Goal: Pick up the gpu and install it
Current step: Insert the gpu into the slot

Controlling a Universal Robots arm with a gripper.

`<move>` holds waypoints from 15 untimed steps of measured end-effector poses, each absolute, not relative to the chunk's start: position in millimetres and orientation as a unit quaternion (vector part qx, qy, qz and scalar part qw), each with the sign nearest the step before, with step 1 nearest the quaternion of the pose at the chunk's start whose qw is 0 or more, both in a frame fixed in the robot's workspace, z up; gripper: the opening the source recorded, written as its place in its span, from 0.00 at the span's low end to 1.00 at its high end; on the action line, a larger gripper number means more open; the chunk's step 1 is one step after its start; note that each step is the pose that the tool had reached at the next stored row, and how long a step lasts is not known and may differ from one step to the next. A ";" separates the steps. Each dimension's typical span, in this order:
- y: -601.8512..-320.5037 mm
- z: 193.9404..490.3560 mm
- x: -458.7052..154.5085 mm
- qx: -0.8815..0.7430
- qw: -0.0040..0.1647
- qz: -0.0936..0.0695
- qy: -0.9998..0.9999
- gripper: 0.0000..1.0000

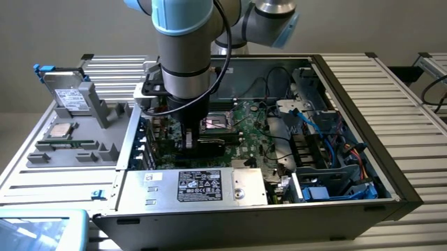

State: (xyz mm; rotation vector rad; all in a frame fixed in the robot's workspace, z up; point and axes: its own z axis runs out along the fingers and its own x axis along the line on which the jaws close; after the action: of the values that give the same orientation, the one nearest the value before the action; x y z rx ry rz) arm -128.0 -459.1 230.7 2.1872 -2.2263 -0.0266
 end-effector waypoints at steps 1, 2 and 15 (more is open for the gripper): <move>-459.0 230.8 -128.5 0.701 0.011 -0.009 -0.714 0.28; -459.0 230.8 -128.5 0.700 0.011 -0.009 -0.714 0.28; -457.6 238.3 -131.4 0.698 0.006 -0.004 -0.716 0.48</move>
State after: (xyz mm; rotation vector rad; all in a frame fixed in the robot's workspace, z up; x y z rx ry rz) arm -131.4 -457.6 238.3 2.1859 -2.2408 -0.0137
